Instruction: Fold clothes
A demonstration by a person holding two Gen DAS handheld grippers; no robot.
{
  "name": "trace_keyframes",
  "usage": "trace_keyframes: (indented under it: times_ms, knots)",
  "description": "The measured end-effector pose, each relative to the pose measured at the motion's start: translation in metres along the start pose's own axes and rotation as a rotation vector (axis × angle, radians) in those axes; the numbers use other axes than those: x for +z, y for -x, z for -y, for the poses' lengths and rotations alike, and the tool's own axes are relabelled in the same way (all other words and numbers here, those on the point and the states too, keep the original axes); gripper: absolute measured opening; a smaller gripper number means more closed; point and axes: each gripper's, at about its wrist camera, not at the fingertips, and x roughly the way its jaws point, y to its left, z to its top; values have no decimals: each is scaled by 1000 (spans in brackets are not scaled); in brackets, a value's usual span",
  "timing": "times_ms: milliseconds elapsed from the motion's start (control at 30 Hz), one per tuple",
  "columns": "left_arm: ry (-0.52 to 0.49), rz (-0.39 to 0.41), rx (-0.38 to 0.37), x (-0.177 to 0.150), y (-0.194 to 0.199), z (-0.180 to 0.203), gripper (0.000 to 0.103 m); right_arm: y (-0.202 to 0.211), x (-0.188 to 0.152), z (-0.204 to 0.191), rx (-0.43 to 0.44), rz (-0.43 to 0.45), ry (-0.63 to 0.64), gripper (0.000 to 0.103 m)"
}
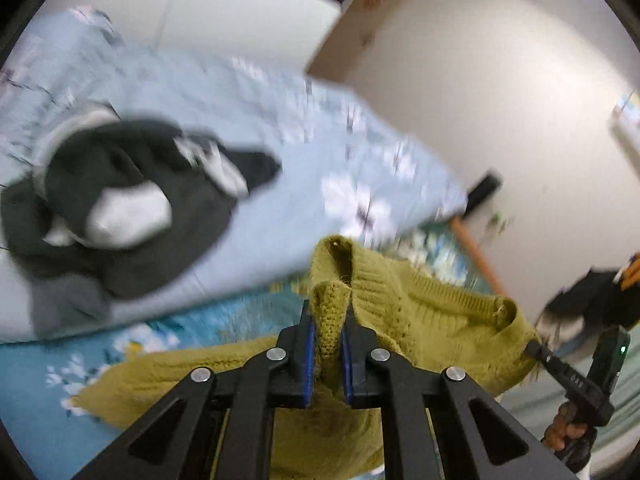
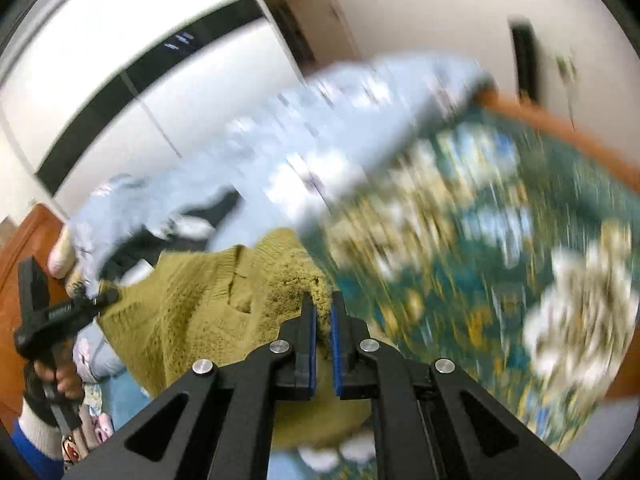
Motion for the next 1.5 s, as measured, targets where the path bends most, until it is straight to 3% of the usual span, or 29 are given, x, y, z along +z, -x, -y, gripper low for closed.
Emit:
trace_keyframes:
  times_ms: [200, 367, 500, 567, 733, 867, 1000, 1133, 1233, 1333, 1433, 1500]
  knots:
    - [26, 222, -36, 8, 120, -2, 11, 85, 70, -90, 92, 249, 152, 6]
    - [14, 392, -60, -18, 227, 4, 11, 170, 80, -143, 181, 404, 264, 6]
    - [-58, 468, -96, -43, 302, 19, 11, 236, 78, -166, 220, 498, 353, 6]
    - [-76, 469, -137, -50, 335, 26, 11, 266, 78, -176, 236, 537, 389, 6]
    - [-77, 458, -210, -53, 374, 26, 12, 300, 100, -206, 284, 549, 450, 6]
    - [7, 414, -157, -59, 348, -10, 12, 258, 115, -227, 264, 446, 493, 6]
    - [208, 255, -101, -81, 260, -82, 12, 125, 103, -228, 182, 183, 508, 6]
    - [358, 74, 96, -128, 160, -157, 12, -35, 34, -202, 83, -150, 475, 6]
    - [415, -81, 212, -163, 101, -197, 12, -112, -30, -160, 40, -354, 403, 6]
    - [469, -219, 266, -199, 62, -226, 13, -144, -82, -119, -4, -477, 361, 6]
    - [539, -259, 236, -207, 60, -238, 27, -150, -118, -90, -6, -549, 324, 6]
    - [534, -264, 204, -201, 63, -239, 62, -149, -129, -78, 0, -566, 294, 6]
